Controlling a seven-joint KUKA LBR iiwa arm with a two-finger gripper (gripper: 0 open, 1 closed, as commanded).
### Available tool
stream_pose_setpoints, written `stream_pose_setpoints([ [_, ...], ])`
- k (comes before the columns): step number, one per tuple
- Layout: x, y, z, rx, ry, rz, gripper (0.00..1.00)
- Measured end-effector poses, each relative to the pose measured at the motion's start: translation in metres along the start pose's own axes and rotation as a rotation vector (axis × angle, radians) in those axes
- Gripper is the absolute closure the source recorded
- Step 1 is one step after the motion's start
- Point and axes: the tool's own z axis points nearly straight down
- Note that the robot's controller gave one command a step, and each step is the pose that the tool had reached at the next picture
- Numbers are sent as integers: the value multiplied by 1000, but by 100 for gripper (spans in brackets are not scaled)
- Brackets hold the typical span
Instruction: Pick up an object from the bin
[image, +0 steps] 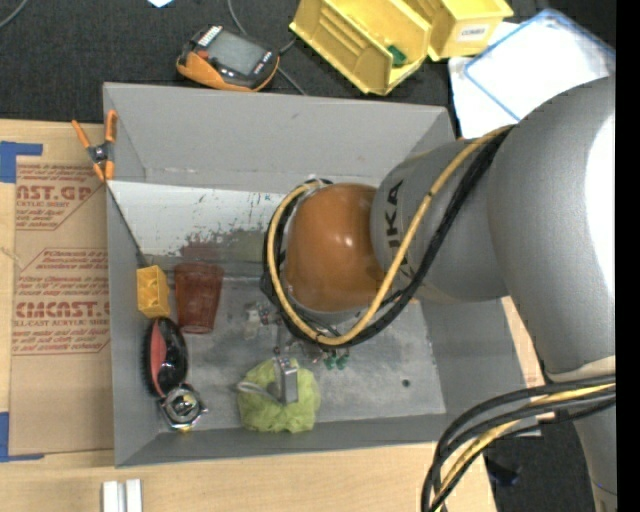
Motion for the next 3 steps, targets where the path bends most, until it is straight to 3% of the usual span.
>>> stream_pose_setpoints([
  [1, -4, 2, -34, 1, -8, 6, 0],
  [2, 23, 11, 4, -2, -2, -129, 0],
  [3, 14, -2, 33, -6, -13, 28, 0],
])
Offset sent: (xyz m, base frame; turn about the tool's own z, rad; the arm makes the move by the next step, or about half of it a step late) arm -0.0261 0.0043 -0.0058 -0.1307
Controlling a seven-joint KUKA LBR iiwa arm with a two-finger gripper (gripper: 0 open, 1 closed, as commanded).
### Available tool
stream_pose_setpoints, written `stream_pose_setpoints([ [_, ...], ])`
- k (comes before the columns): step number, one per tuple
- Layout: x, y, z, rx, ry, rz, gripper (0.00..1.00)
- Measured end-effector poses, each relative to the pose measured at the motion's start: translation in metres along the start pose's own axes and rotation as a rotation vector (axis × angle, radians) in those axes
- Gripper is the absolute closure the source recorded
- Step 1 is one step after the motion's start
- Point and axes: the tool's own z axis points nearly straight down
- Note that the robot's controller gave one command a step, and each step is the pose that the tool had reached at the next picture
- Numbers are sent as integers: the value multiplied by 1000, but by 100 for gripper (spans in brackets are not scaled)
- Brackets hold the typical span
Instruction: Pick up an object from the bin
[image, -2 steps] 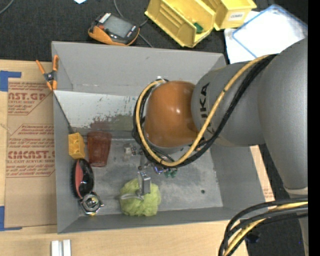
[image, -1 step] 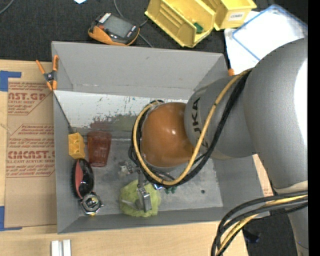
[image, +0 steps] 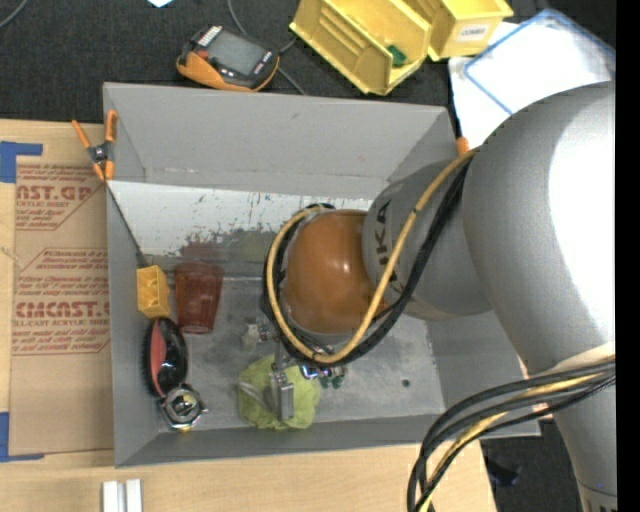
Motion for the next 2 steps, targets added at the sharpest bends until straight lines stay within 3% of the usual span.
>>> stream_pose_setpoints([
  [1, 11, 0, -2, -2, -9, -172, 100],
  [2, 11, 0, -2, -2, -9, -172, 100],
])
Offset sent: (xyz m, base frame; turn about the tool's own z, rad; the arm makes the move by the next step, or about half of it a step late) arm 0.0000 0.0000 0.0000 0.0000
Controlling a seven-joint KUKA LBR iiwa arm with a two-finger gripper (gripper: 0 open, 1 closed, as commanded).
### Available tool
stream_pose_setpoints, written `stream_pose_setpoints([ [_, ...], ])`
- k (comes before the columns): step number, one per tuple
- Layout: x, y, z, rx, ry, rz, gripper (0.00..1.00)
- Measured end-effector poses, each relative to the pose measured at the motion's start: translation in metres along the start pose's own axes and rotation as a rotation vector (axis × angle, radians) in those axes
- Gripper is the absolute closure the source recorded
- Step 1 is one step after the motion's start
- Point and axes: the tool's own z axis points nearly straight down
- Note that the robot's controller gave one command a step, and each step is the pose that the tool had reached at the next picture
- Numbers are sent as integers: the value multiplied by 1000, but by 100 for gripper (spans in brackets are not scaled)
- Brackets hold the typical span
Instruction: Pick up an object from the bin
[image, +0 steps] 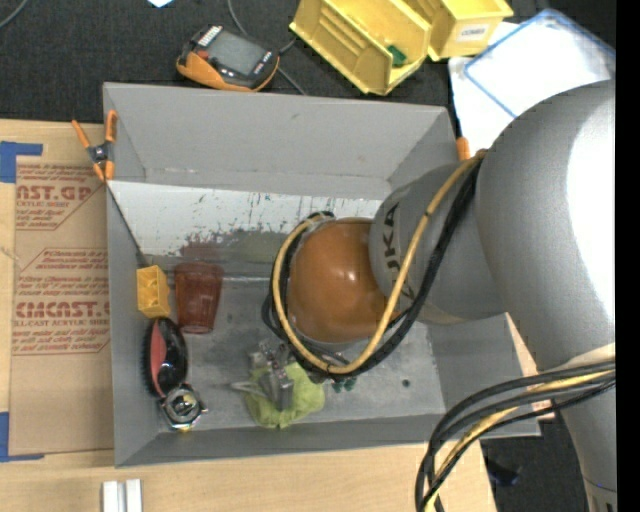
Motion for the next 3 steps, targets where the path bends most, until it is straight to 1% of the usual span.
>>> stream_pose_setpoints([
  [1, 0, 0, -6, 0, 0, 0, 100],
  [2, 3, 1, -28, -1, 12, -1, 100],
  [3, 0, 0, -59, 1, 5, 0, 100],
])
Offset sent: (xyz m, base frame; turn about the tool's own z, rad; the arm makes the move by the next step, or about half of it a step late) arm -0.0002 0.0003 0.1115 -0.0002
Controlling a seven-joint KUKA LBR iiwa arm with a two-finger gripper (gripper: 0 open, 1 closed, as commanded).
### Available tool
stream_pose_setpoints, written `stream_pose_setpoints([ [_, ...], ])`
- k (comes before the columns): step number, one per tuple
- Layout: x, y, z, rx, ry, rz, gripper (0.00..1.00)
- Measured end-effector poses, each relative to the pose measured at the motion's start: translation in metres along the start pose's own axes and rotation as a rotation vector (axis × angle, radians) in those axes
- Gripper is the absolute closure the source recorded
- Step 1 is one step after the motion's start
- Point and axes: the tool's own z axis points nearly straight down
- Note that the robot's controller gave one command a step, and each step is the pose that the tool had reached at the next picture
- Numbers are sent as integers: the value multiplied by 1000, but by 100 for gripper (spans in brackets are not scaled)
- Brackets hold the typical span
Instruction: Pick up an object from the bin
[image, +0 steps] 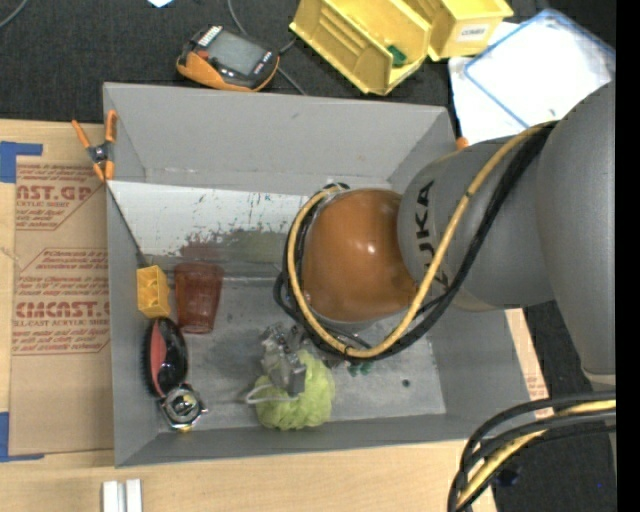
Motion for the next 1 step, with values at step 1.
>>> stream_pose_setpoints([
  [1, 0, 0, -20, 0, 4, 0, 100],
])
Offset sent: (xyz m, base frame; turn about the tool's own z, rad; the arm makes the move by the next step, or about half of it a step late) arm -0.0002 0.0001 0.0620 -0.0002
